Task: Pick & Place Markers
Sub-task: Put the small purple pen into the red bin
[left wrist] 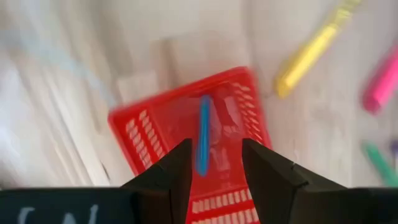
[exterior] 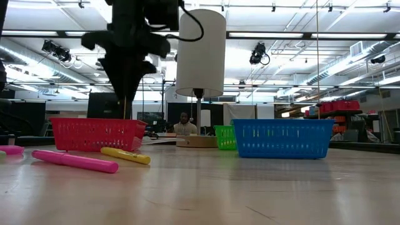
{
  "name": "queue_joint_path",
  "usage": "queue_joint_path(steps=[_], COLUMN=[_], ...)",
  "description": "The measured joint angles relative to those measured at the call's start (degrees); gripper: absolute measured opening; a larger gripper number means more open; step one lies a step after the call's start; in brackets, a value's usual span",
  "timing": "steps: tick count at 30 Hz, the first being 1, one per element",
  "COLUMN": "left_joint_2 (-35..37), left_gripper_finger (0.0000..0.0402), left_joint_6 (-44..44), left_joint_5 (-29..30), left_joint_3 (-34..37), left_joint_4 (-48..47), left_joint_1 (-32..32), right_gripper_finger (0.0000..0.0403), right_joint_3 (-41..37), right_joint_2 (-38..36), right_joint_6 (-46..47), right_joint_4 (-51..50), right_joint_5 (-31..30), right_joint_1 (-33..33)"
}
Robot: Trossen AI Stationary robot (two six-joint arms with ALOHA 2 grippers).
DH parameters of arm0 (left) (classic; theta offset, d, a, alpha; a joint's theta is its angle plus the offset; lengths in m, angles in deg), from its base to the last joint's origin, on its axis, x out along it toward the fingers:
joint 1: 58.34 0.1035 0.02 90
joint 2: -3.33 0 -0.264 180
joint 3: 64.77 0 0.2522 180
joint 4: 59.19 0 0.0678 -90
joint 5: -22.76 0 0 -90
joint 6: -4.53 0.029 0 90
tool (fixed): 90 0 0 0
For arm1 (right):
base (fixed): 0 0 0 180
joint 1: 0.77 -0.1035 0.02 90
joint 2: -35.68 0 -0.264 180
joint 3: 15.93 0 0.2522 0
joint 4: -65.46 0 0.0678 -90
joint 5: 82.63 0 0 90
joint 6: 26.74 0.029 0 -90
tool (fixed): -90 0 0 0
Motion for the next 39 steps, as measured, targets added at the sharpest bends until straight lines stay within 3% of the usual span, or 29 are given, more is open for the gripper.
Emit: queue_joint_path(steps=[6,14,22,39], left_joint_2=[0.0,0.0,0.0,0.0], left_gripper_finger=[0.0144,0.0144,0.0144,0.0131], left_joint_6=[24.46,42.54,43.12,33.25], left_joint_5=[-6.13,-3.36,-2.84,-7.21], left_joint_3=[-2.61,-2.77,-2.77,-2.72], left_joint_4=[-1.28,-5.74,-9.39,-8.25], left_joint_1=[-2.47,-8.52,-17.06,-34.7], right_gripper_finger=[0.0146,0.0146,0.0146,0.0146], right_joint_3=[0.0,-0.01,0.0,-0.01], right_joint_2=[0.01,0.02,0.04,0.04], right_joint_6=[0.04,0.02,-1.13,-0.97], right_joint_4=[-0.34,-0.4,-0.6,-0.6], right_joint_5=[0.0,0.0,0.01,0.0], right_joint_1=[0.0,0.0,0.0,0.0])
